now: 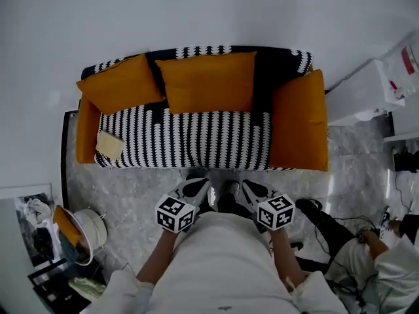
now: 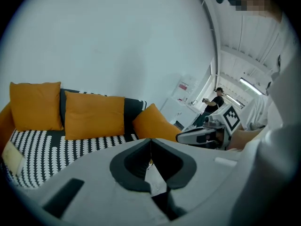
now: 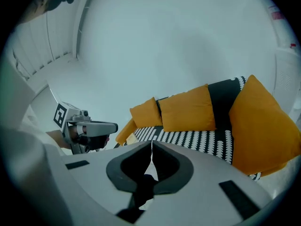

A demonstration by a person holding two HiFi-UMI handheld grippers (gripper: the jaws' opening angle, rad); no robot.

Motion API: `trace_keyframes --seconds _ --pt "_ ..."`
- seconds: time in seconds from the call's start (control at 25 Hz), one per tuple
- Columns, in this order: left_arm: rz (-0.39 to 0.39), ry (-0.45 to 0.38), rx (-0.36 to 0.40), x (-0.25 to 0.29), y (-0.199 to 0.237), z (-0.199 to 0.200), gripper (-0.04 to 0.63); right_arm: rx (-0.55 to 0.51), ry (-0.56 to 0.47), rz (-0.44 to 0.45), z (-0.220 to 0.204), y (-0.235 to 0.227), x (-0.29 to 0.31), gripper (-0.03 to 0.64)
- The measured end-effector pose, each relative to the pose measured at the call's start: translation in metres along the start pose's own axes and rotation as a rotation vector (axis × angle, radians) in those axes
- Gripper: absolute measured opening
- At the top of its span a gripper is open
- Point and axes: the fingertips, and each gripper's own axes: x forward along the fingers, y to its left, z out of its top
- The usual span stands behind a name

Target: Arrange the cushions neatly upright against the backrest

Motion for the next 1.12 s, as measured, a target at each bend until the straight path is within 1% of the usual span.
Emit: trace_keyframes --seconds 0.16,0.28,0.4,0.52,0.6,0.76,0.84,0.96,1.12 --pt "0.002 -0.039 0.026 -0.013 -0.004 0.013 0.012 -0.043 -0.047 0.042 0.015 0.023 -0.008 0.011" --pt "0.0 -0.069 0.052 -0.024 -0.007 0.024 0.012 -0.034 -0.083 0.055 0.029 0.034 -0.006 0.011" --pt "0.001 -0.091 0.068 -0.037 -0.005 0.027 0.012 -0.069 -0.114 0.099 0.04 0.058 0.001 0.011" --pt "0.015 -0.109 0.056 -0.047 -0.005 0.023 0.012 -0.11 -0.114 0.161 0.043 0.083 0.004 0.011" --pt "0.023 -0.121 0.043 -0.05 -0.005 0.021 0.012 -0.122 -0.11 0.183 0.042 0.091 0.005 0.011" --pt "0.024 -0.114 0.017 -0.051 -0.012 0.007 0.012 -0.135 -0.097 0.197 0.032 0.096 0.005 0.009" --pt "0.02 -0.106 0.011 -0.05 -0.016 0.002 0.012 -0.151 -0.09 0.19 0.029 0.095 0.002 0.009" --pt "0.013 -0.097 0.01 -0.048 -0.02 -0.001 0.012 -0.172 -0.09 0.171 0.027 0.092 -0.002 0.008" --pt "0.0 -0.087 0.018 -0.041 -0.025 -0.002 0.012 -0.154 -0.093 0.163 0.024 0.084 -0.007 0.008"
